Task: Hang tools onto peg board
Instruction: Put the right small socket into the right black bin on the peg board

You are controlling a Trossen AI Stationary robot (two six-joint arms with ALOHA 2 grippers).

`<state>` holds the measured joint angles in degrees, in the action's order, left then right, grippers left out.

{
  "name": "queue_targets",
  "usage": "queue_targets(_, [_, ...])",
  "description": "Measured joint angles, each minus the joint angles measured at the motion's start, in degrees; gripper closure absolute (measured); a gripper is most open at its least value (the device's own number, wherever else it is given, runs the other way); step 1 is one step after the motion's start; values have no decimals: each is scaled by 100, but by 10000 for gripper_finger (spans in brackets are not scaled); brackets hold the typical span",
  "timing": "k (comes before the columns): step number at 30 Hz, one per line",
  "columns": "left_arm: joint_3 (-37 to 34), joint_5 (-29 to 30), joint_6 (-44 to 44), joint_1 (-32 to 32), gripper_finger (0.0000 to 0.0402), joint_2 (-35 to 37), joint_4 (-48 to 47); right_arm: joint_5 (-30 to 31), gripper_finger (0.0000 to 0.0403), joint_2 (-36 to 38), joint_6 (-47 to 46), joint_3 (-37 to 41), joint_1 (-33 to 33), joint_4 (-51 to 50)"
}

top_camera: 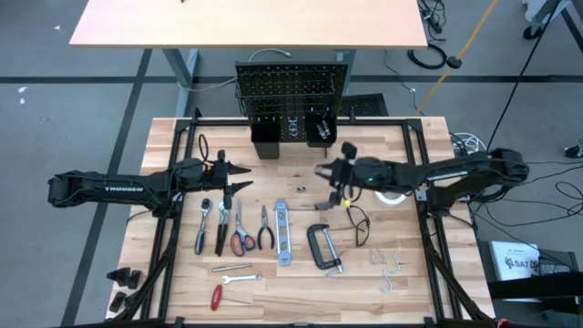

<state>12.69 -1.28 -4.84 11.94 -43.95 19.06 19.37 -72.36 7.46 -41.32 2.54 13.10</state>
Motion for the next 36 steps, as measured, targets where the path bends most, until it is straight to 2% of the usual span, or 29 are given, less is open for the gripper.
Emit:
queue_targets(4, [0, 0, 7, 0, 222, 1, 50, 481, 335, 302, 283, -2, 165, 463])
queue_targets(8, [0, 0, 11, -1, 222, -1, 154, 486, 335, 361, 382, -4, 432, 832])
queue_targets(13, [0, 0, 144, 0, 222, -1, 154, 497, 335, 337, 256, -77, 821, 723])
queue_targets(16, [0, 0, 146, -2, 222, -1, 154, 488, 335, 337, 75, -357, 980, 380])
queue_targets(25, [0, 0, 107, 0, 222, -1, 152, 454, 335, 217, -373, -1604, 1300, -1828])
queue_targets(36, [0, 0, 114, 0, 222, -1, 156, 290, 335, -688, -166, -2334, 1428, -2223])
